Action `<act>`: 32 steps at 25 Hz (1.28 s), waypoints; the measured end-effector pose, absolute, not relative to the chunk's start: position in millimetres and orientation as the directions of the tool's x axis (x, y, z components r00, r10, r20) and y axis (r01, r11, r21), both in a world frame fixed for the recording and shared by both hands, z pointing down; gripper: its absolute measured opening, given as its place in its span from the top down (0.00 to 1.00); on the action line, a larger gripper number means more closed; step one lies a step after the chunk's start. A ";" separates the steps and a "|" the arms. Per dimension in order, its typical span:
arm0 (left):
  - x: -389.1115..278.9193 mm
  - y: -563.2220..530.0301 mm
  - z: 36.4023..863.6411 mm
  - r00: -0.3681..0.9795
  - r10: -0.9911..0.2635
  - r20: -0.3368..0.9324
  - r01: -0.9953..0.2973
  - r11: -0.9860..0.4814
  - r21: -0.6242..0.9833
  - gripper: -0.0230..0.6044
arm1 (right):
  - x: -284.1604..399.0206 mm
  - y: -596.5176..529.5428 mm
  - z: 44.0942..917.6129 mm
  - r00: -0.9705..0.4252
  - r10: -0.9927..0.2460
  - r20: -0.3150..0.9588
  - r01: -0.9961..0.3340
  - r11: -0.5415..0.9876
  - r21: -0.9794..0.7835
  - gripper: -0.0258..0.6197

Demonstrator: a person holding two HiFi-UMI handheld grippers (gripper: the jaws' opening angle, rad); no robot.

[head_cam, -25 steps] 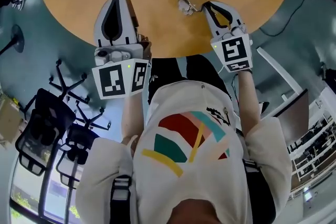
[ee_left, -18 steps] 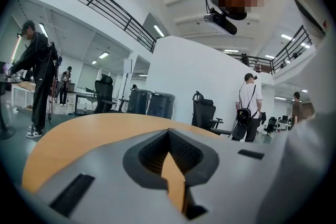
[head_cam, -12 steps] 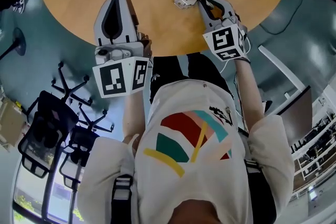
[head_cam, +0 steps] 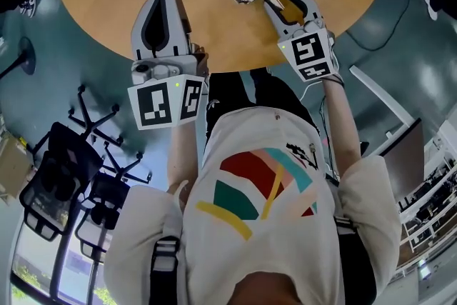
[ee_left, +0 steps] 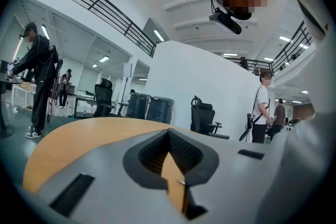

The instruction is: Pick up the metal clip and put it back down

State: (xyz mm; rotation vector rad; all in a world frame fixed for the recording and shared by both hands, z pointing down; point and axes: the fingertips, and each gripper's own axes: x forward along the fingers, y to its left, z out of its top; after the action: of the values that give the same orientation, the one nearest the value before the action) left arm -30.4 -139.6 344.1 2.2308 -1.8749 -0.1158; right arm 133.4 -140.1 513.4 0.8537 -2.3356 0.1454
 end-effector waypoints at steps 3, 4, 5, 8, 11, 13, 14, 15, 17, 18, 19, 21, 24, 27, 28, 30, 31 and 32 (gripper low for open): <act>-33.2 -142.5 344.9 0.164 -0.985 0.055 -0.966 -0.149 0.210 0.90 | 135.7 -151.3 501.9 -0.615 -0.571 0.544 -0.652 0.756 0.057 0.75; -35.6 -138.5 345.4 0.161 -0.986 0.045 -0.968 -0.148 0.204 0.90 | 135.7 -151.5 498.0 -0.623 -0.584 0.521 -0.671 0.741 0.029 0.75; -37.3 -131.9 343.7 0.159 -0.987 0.035 -0.969 -0.149 0.197 0.90 | 136.7 -149.7 491.8 -0.628 -0.597 0.499 -0.687 0.727 0.005 0.75; -33.6 -113.9 315.7 0.165 -0.986 -0.034 -0.971 -0.168 0.171 0.90 | 145.2 -147.9 445.2 -0.641 -0.644 0.416 -0.715 0.699 -0.019 0.76; -20.5 -103.6 264.5 0.180 -0.975 -0.129 -0.973 -0.196 0.123 0.90 | 159.3 -152.7 364.9 -0.633 -0.726 0.268 -0.745 0.666 0.045 0.76; -9.3 -97.5 224.3 0.190 -0.961 -0.201 -0.974 -0.211 0.086 0.90 | 172.2 -150.7 303.1 -0.622 -0.771 0.140 -0.768 0.635 0.082 0.76; -2.8 -95.9 203.8 0.196 -0.951 -0.241 -0.974 -0.217 0.067 0.90 | 180.4 -150.2 271.2 -0.611 -0.789 0.067 -0.784 0.615 0.088 0.76; 5.4 -94.5 186.0 0.202 -0.940 -0.276 -0.973 -0.224 0.049 0.90 | 190.8 -149.1 241.3 -0.596 -0.803 -0.004 -0.800 0.593 0.087 0.76; 30.6 -88.8 167.1 0.213 -0.929 -0.301 -0.972 -0.232 0.027 0.90 | 219.1 -139.8 197.4 -0.568 -0.815 -0.113 -0.823 0.564 0.070 0.76; 46.8 -85.5 165.8 0.218 -0.930 -0.296 -0.972 -0.234 0.022 0.90 | 235.8 -132.7 183.9 -0.563 -0.812 -0.152 -0.826 0.561 0.060 0.76; 62.8 -83.0 166.6 0.222 -0.931 -0.289 -0.971 -0.237 0.018 0.90 | 251.2 -125.7 173.8 -0.564 -0.805 -0.185 -0.823 0.565 0.053 0.76; 84.2 -77.8 163.7 0.236 -0.928 -0.289 -0.969 -0.248 0.004 0.90 | 269.8 -110.6 156.0 -0.576 -0.781 -0.240 -0.811 0.582 0.052 0.76; 81.9 -60.3 140.8 0.253 -0.912 -0.324 -0.965 -0.262 -0.017 0.90 | 266.7 -80.4 127.6 -0.580 -0.757 -0.302 -0.804 0.591 0.063 0.76; 91.8 -60.1 118.6 0.260 -0.900 -0.351 -0.963 -0.267 -0.030 0.90 | 277.5 -76.3 110.8 -0.573 -0.752 -0.326 -0.809 0.584 0.074 0.76; 103.1 -64.2 113.5 0.262 -0.897 -0.356 -0.963 -0.268 -0.034 0.90 | 288.2 -80.5 108.0 -0.572 -0.752 -0.328 -0.809 0.582 0.076 0.76; 113.2 -59.8 106.3 0.270 -0.890 -0.367 -0.961 -0.274 -0.043 0.90 | 296.7 -76.9 104.6 -0.565 -0.757 -0.327 -0.817 0.568 0.098 0.76; 106.8 -49.5 104.7 0.274 -0.886 -0.375 -0.960 -0.277 -0.046 0.90 | 289.7 -66.7 104.0 -0.557 -0.764 -0.326 -0.826 0.550 0.121 0.79; 96.4 -37.3 103.9 0.278 -0.881 -0.382 -0.958 -0.281 -0.049 0.90 | 278.6 -54.1 103.7 -0.548 -0.770 -0.328 -0.834 0.532 0.144 0.81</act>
State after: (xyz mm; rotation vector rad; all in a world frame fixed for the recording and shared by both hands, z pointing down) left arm 96.4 -37.3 103.9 2.7146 -2.0122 -0.4881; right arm 278.6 -54.1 103.7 1.5661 -2.9420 -0.4847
